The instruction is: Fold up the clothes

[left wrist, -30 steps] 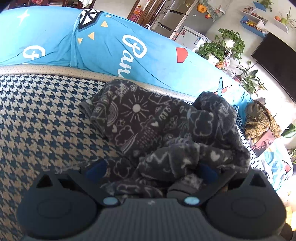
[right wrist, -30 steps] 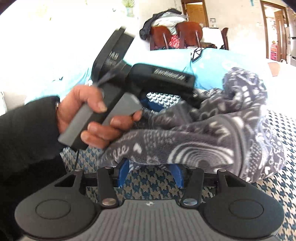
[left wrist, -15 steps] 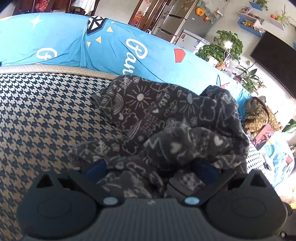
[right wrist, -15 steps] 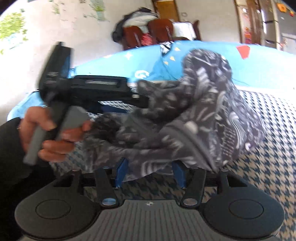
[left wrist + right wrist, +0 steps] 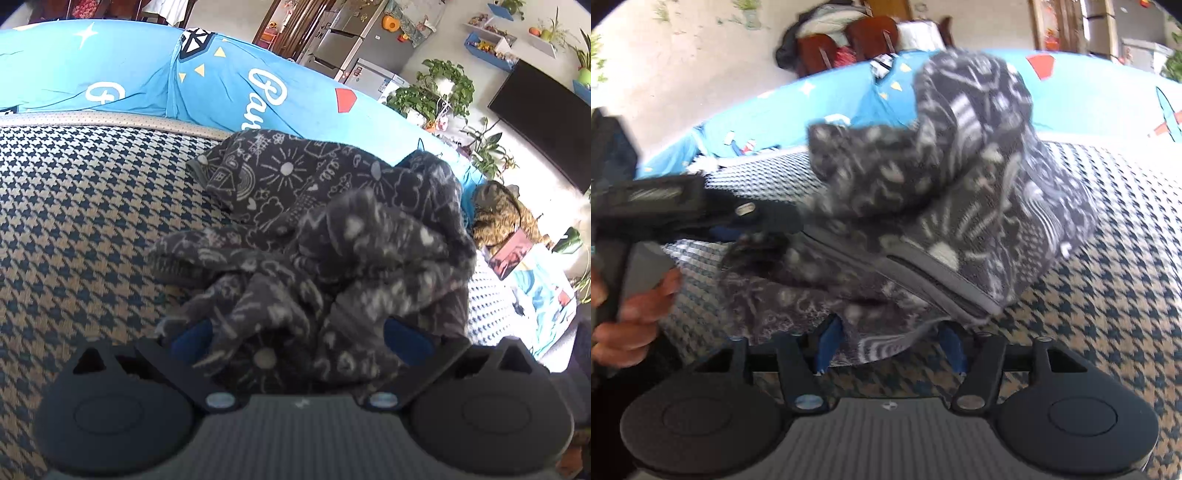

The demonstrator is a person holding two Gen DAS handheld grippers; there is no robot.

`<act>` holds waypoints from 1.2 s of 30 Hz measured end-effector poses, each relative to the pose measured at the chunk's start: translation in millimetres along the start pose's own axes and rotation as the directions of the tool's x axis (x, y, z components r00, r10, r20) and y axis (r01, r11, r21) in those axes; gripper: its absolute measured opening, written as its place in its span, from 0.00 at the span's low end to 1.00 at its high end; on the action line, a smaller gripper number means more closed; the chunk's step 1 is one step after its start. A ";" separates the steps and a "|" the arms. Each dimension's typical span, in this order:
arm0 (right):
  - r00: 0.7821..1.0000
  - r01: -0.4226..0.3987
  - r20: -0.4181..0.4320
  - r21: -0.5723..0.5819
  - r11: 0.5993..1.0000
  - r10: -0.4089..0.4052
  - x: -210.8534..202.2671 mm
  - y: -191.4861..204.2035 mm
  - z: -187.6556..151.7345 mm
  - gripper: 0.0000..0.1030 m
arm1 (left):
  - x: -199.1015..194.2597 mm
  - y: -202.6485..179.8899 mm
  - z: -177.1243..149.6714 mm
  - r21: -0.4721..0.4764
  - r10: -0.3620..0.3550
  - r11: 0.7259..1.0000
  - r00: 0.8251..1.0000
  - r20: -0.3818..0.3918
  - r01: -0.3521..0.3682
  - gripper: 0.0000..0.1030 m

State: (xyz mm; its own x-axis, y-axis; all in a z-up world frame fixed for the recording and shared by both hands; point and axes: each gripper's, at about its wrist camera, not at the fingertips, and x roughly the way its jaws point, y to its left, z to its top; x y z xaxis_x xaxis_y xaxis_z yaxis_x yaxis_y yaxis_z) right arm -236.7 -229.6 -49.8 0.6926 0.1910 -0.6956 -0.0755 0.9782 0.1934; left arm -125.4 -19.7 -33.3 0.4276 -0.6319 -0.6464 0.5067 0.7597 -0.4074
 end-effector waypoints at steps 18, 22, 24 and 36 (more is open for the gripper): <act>0.998 0.038 0.045 0.126 0.991 -0.044 -20.1 -19.0 -15.5 0.66 | -11.9 -4.8 -43.6 0.106 0.072 0.992 0.997 -0.041 -0.067 1.00; 0.995 0.033 0.085 0.153 0.988 -0.047 -33.6 -19.9 -19.2 0.71 | -18.3 0.6 -44.7 0.083 0.070 0.994 0.997 -0.035 -0.067 1.00; 0.993 0.031 0.104 0.158 0.987 -0.047 -38.8 -18.4 -20.6 0.71 | -21.1 0.8 -47.5 0.081 0.074 0.994 0.997 -0.035 -0.070 1.00; 0.980 -0.009 0.200 0.121 0.993 -0.015 -58.3 -7.0 -20.6 0.76 | -23.7 8.2 -62.2 0.045 0.129 0.991 0.989 -0.077 -0.125 1.00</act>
State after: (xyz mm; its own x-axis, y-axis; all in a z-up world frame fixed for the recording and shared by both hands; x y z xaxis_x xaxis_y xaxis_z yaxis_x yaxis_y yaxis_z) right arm -291.3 -245.9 -24.8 0.8231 0.1560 -0.5461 0.0052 0.9594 0.2819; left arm -177.9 11.0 -61.4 0.4305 -0.5153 -0.7410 0.4823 0.8253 -0.2938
